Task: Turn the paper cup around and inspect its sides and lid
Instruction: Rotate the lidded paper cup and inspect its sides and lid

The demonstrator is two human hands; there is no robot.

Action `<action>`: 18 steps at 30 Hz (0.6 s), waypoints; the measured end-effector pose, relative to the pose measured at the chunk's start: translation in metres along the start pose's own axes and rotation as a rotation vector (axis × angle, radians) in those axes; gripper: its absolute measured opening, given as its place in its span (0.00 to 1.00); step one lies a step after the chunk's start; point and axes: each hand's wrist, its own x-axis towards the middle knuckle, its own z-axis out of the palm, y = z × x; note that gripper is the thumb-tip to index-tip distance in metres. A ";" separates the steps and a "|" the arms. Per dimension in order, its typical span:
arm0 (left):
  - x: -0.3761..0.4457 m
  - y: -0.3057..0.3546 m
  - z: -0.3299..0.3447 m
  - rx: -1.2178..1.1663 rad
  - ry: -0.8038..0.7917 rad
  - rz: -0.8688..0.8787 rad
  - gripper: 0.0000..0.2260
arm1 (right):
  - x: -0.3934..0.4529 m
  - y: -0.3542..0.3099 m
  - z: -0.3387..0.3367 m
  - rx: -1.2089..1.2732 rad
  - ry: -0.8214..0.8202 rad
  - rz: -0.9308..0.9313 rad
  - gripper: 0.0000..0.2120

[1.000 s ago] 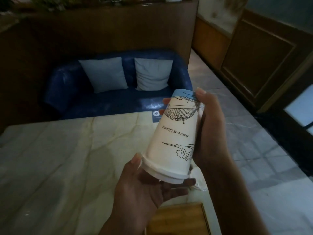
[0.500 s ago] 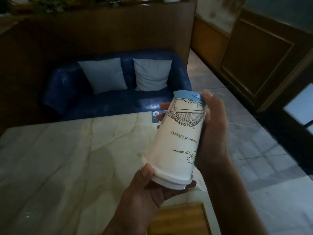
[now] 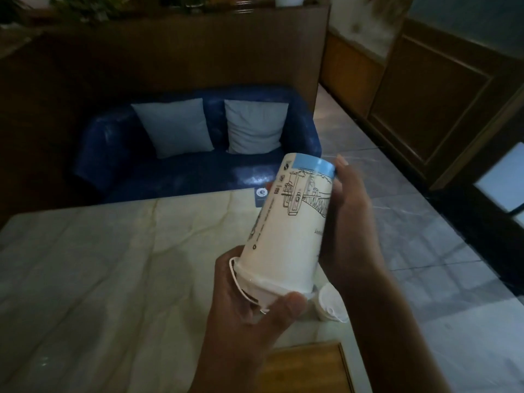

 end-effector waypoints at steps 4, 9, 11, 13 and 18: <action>-0.005 -0.003 0.002 0.142 0.094 0.057 0.38 | 0.002 0.001 0.003 -0.050 0.044 0.026 0.26; -0.010 -0.005 0.010 0.269 0.090 0.084 0.41 | -0.001 0.003 0.006 -0.003 -0.056 0.054 0.26; -0.008 0.000 0.011 0.170 0.047 0.048 0.41 | -0.001 0.000 0.005 0.021 -0.084 0.054 0.25; -0.001 0.007 0.008 -0.049 0.057 -0.098 0.48 | 0.001 -0.002 0.000 0.042 -0.105 0.048 0.26; 0.002 -0.001 0.002 -0.764 -0.045 -0.491 0.32 | 0.003 -0.001 -0.004 0.104 -0.106 0.034 0.29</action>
